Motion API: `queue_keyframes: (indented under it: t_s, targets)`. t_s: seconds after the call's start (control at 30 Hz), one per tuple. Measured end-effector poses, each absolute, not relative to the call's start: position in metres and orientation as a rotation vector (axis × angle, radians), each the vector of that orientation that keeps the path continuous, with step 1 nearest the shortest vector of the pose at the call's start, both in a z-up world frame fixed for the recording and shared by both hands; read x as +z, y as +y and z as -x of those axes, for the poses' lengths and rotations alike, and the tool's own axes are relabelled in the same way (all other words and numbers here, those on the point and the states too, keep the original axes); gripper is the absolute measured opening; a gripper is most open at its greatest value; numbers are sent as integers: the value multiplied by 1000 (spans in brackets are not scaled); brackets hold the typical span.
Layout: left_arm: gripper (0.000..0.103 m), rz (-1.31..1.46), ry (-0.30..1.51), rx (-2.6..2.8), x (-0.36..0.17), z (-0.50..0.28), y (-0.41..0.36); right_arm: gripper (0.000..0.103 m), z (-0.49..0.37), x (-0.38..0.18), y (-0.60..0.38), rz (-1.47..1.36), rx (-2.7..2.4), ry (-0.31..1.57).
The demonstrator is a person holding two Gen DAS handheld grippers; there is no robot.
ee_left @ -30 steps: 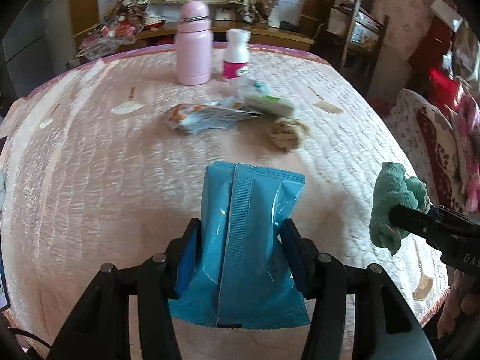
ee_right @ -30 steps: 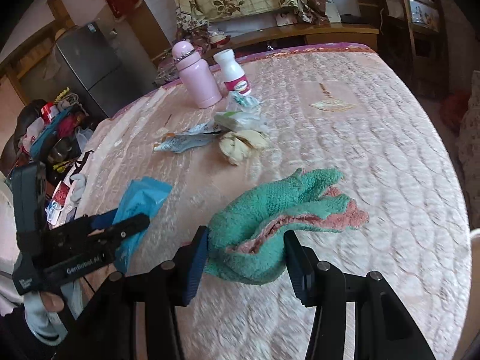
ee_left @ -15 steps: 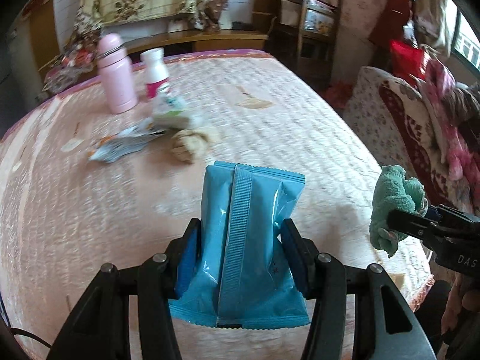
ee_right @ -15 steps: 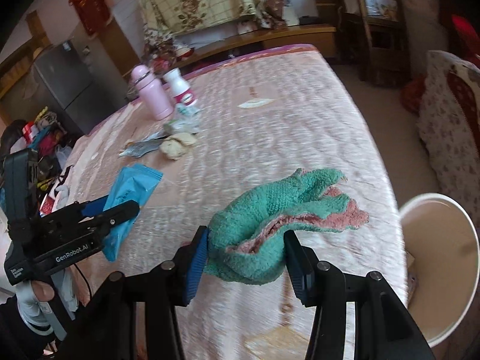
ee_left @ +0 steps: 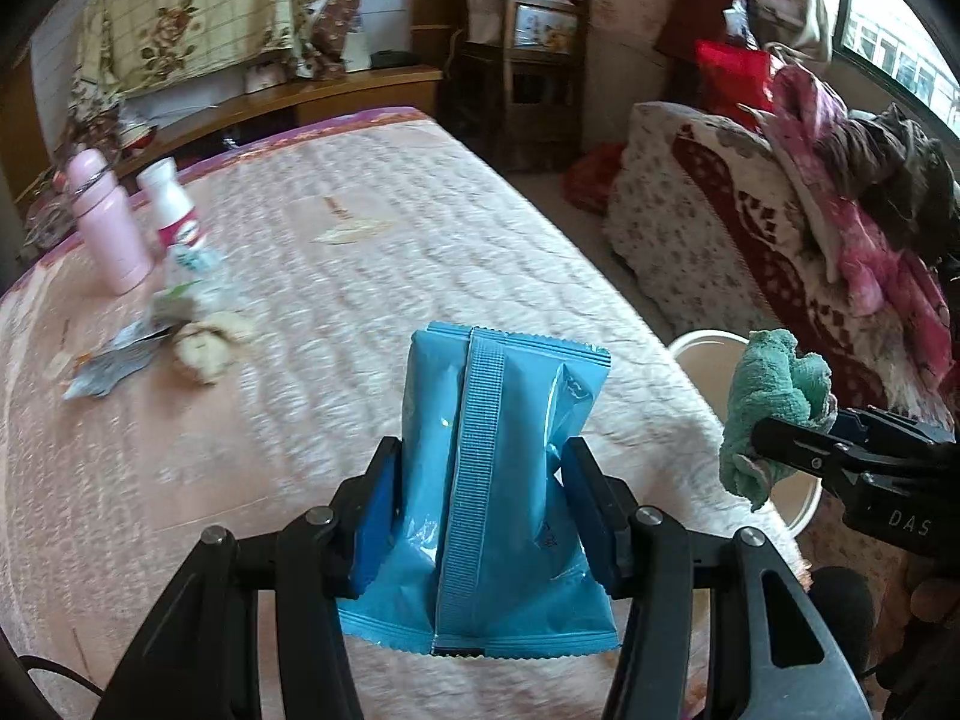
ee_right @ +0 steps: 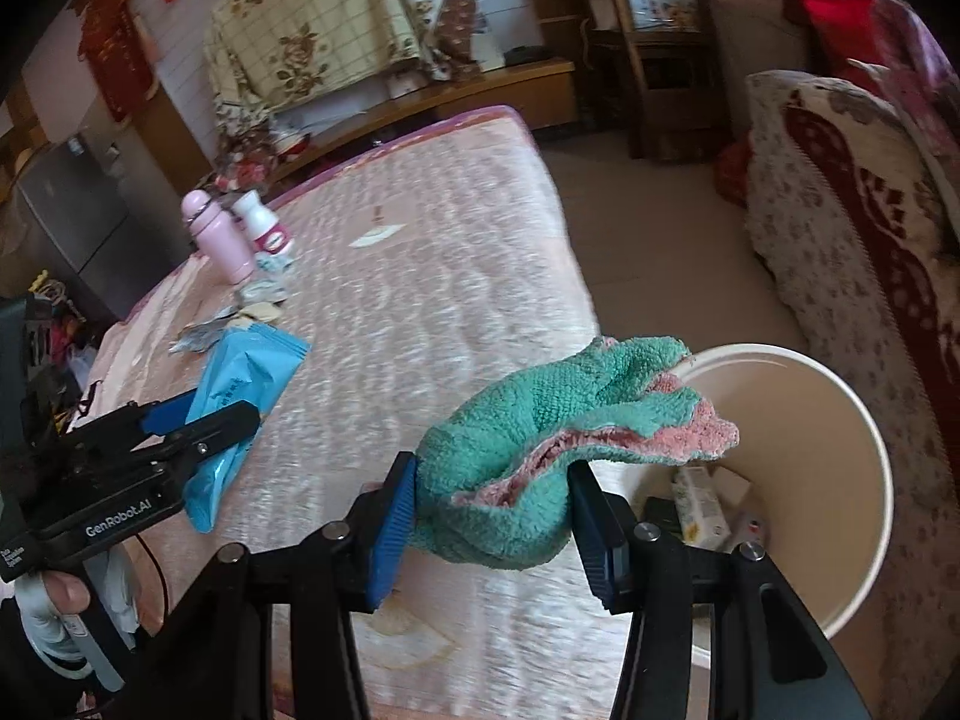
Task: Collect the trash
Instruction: 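Carry the blue pack and green towel over the white bucket with both grippers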
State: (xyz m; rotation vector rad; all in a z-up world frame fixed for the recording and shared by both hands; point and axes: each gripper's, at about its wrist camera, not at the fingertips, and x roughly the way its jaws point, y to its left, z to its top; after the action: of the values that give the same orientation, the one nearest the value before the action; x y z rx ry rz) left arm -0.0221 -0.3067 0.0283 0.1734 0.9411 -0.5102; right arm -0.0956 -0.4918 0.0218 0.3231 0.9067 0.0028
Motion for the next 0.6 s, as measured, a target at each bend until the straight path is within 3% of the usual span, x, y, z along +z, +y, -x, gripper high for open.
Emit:
queue_keyframes:
  t_s: [0.6]
  targets:
    - [56, -175, 1009, -689, 12, 33, -405, 52, 130, -2, -564, -355, -166, 933]
